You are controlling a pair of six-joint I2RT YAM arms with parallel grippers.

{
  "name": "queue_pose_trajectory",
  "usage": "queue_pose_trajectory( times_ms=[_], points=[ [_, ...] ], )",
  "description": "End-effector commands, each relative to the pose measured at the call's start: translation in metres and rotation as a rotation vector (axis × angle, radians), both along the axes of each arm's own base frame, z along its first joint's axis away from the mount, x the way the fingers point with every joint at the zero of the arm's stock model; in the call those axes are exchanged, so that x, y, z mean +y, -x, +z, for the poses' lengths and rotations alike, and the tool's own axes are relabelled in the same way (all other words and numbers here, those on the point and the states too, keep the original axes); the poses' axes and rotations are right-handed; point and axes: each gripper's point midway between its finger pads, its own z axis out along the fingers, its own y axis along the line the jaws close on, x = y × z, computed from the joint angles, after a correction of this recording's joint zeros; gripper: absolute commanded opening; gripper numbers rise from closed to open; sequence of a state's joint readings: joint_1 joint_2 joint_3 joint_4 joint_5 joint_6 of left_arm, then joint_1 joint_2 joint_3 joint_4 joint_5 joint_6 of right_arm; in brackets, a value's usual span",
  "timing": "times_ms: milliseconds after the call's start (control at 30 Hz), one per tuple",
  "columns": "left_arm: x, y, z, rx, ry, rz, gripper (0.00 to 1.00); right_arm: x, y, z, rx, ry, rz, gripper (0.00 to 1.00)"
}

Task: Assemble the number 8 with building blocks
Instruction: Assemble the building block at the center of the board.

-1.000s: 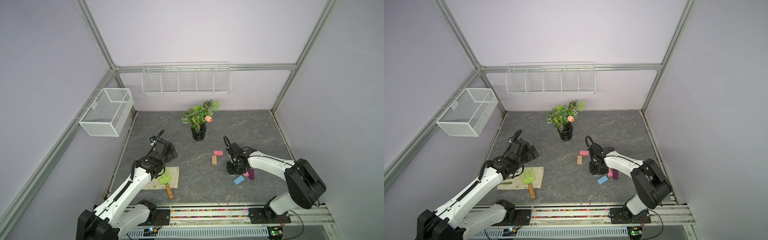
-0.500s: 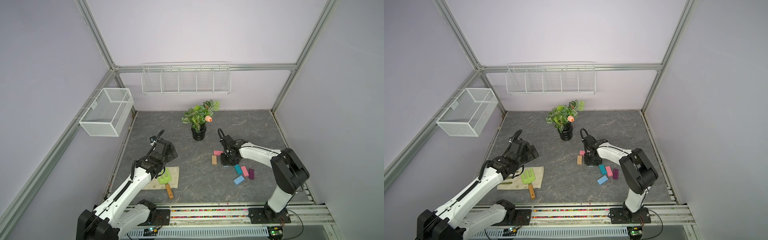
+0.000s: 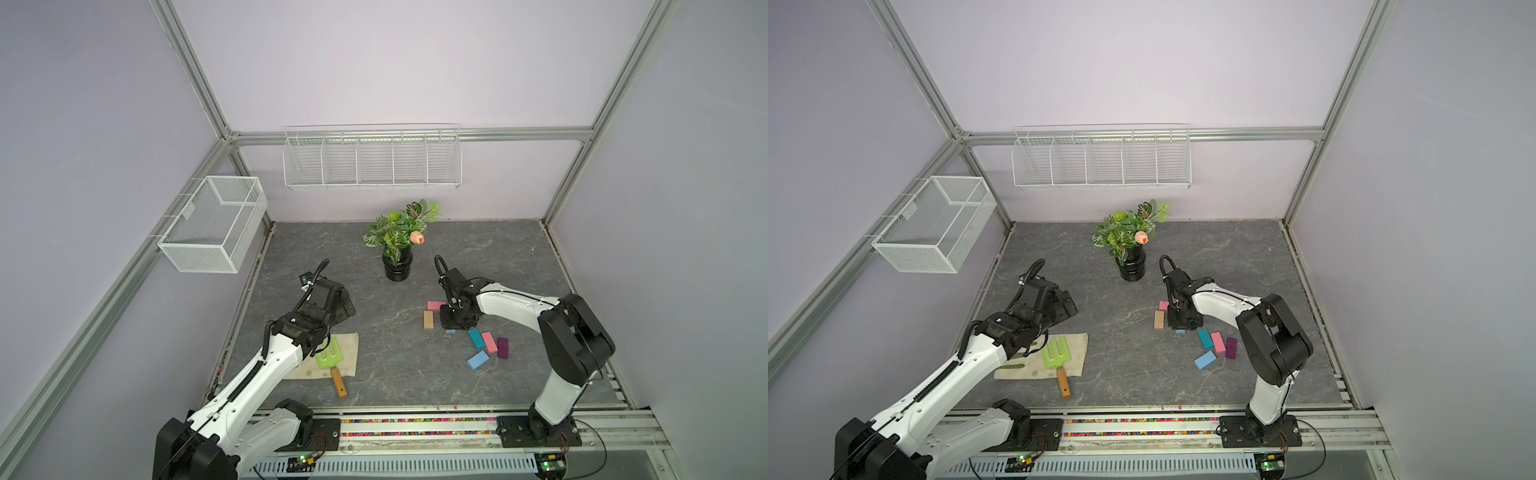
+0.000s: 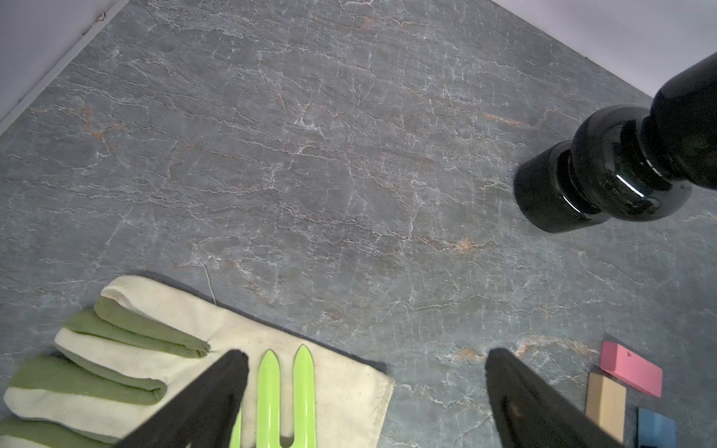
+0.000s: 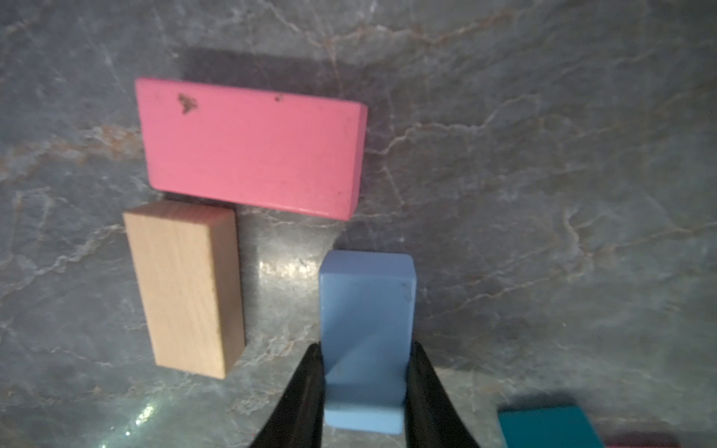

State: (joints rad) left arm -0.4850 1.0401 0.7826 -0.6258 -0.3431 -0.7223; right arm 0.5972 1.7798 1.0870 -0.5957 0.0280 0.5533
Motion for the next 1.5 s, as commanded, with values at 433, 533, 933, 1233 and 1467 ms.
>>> queue_pose_trajectory(
  times_ms=[433, 533, 933, 1233, 1467],
  points=[
    [-0.002, -0.005, 0.010, -0.030, 0.003, 0.002, 1.00, 0.004, -0.007, -0.012, 0.019, 0.003, -0.019, 0.19],
    [-0.001, -0.005, 0.010, -0.030, 0.000, 0.001, 1.00, 0.004, -0.008, -0.011, 0.016, 0.005, -0.022, 0.23],
    [-0.001, -0.004, 0.009, -0.027, -0.002, 0.000, 0.99, 0.003, -0.013, -0.008, 0.002, 0.013, -0.037, 0.26],
    [-0.001, -0.003, 0.009, -0.027, -0.001, 0.001, 0.99, 0.004, -0.014, -0.010, 0.006, 0.017, -0.036, 0.31],
    [0.000, -0.003, 0.008, -0.026, -0.004, 0.002, 1.00, 0.003, -0.015, -0.009, 0.000, 0.019, -0.038, 0.35]
  ],
)
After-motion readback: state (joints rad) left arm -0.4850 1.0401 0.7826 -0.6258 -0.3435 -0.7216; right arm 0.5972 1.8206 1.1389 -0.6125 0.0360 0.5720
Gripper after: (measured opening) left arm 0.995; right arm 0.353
